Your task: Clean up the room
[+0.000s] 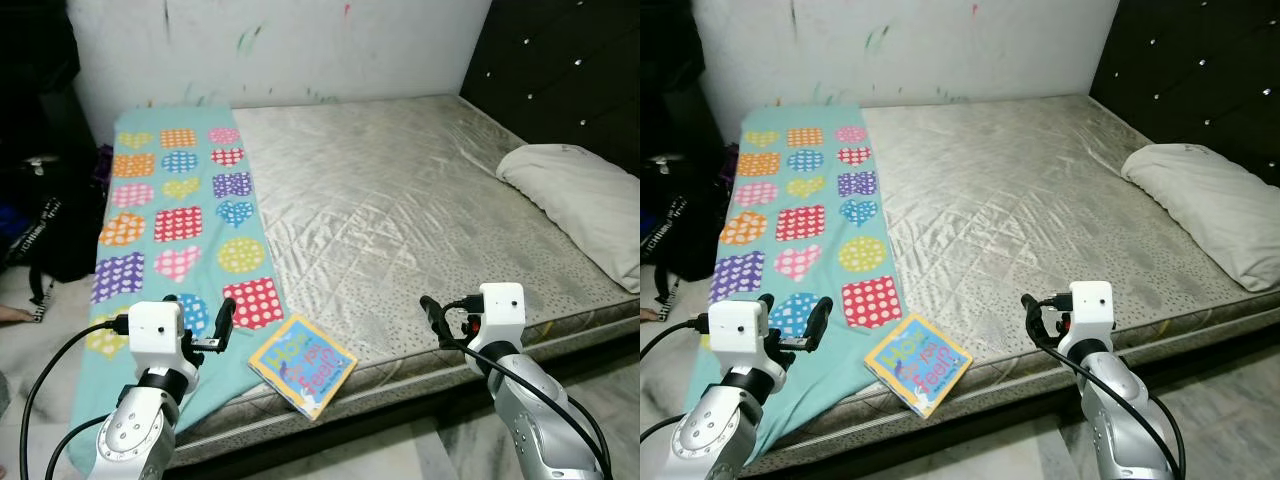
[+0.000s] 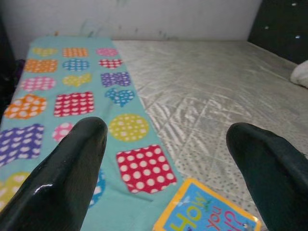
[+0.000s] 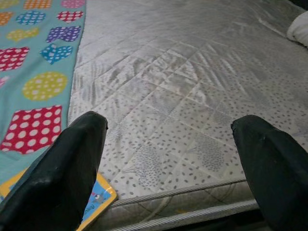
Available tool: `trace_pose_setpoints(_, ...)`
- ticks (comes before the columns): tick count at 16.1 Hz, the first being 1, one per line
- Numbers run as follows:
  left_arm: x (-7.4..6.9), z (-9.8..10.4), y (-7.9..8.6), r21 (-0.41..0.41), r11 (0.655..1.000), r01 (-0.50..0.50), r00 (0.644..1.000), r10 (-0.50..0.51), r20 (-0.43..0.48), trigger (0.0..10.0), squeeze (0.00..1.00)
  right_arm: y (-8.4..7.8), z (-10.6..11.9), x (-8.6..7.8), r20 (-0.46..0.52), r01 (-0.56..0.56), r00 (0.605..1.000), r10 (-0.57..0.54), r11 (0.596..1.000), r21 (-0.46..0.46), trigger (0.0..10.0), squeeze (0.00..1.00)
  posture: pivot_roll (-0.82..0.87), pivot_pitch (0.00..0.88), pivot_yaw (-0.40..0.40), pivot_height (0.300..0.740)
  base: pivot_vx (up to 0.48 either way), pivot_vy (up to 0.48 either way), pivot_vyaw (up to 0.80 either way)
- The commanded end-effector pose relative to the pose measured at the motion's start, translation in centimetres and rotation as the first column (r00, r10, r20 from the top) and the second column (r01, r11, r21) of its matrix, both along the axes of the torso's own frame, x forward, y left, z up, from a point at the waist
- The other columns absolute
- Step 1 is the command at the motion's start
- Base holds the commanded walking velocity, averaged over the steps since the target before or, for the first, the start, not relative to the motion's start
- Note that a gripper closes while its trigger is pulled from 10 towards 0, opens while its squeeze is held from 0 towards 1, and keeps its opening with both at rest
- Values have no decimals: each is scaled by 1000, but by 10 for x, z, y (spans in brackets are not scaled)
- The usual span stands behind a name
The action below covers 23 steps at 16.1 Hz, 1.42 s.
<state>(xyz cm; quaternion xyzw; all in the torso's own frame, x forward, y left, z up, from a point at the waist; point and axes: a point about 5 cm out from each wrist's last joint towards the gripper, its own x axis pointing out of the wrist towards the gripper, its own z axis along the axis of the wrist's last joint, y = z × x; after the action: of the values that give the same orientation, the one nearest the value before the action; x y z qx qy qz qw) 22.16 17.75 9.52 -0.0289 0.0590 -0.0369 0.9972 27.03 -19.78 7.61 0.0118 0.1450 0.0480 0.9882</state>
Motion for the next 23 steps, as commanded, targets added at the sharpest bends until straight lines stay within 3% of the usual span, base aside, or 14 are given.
trace_pose_setpoints(1, 0, -2, 0, 3, 1000, 1, 1000, -1, -10, 10000, 0, 0, 4, 3, 14, -6, 1000, 6, 1000, 1, 10000, 0, -84, 0, -43, 740, 0, 0, 0)
trace_pose_setpoints(12, 1, 0, 2, 8, 1000, -9, 1000, 9, 3, 10000, 0, 7, 8, 5, 37, -37, 999, 37, 999, 16, 10000, 0, -84, 0, -46, 720, 0, 0, 0)
trace_pose_setpoints(19, -3, 0, 2, 11, 1000, -6, 1000, 6, -6, 10000, 0, 9, 5, -3, 24, -45, 999, 45, 999, 19, 10000, 0, -84, 21, -40, 700, 0, 0, 0)
trace_pose_setpoints(23, -3, 0, 2, 11, 1000, -7, 1000, 7, -8, 10000, 0, 9, 4, -3, 16, -48, 999, 47, 999, 17, 10000, 0, -83, 28, -42, 660, 0, 0, 0)
